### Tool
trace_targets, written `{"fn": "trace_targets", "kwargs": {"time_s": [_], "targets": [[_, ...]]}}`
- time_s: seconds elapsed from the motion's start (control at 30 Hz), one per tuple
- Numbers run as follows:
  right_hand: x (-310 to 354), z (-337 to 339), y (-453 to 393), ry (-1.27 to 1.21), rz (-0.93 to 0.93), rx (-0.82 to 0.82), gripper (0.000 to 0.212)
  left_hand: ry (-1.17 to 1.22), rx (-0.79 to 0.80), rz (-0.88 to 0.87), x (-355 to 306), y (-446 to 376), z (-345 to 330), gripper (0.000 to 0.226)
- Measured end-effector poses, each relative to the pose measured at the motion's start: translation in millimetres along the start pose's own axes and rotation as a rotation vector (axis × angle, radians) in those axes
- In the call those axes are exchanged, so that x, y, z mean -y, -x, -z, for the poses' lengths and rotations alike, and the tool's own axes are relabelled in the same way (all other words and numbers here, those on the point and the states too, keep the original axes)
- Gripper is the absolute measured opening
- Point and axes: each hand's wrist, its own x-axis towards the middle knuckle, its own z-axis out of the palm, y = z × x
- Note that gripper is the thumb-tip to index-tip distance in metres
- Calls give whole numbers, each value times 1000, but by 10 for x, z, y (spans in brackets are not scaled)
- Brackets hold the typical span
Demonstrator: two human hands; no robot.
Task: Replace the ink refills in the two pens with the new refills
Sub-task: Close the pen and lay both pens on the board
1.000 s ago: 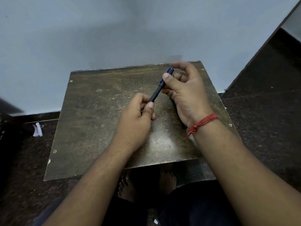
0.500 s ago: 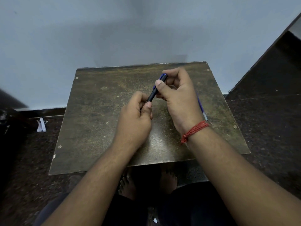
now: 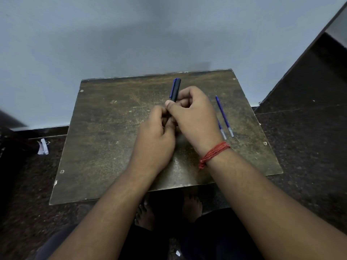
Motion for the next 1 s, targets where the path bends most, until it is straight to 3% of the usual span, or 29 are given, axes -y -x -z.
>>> {"fn": "trace_targets", "kwargs": {"time_s": [0.17, 0.37, 0.47, 0.7, 0.83, 1.0], "targets": [[-13, 285, -152, 368, 65, -16, 9, 0, -8, 7, 9, 17, 15, 6], [-15, 345, -141, 889, 107, 89, 22, -10, -112, 25, 32, -41, 86, 8], [-19, 288, -112, 1040, 175, 91, 17, -14, -126, 28, 32, -42, 93, 7], [-31, 257, -106, 1090, 214, 110, 23, -61, -117, 10, 47, -74, 158, 5], [81, 435, -126, 1027, 219, 17, 27, -127, -164, -10, 54, -112, 244, 5], [51, 555, -73, 1071, 85, 152, 47, -274, -181, -64, 101, -166, 318, 34]]}}
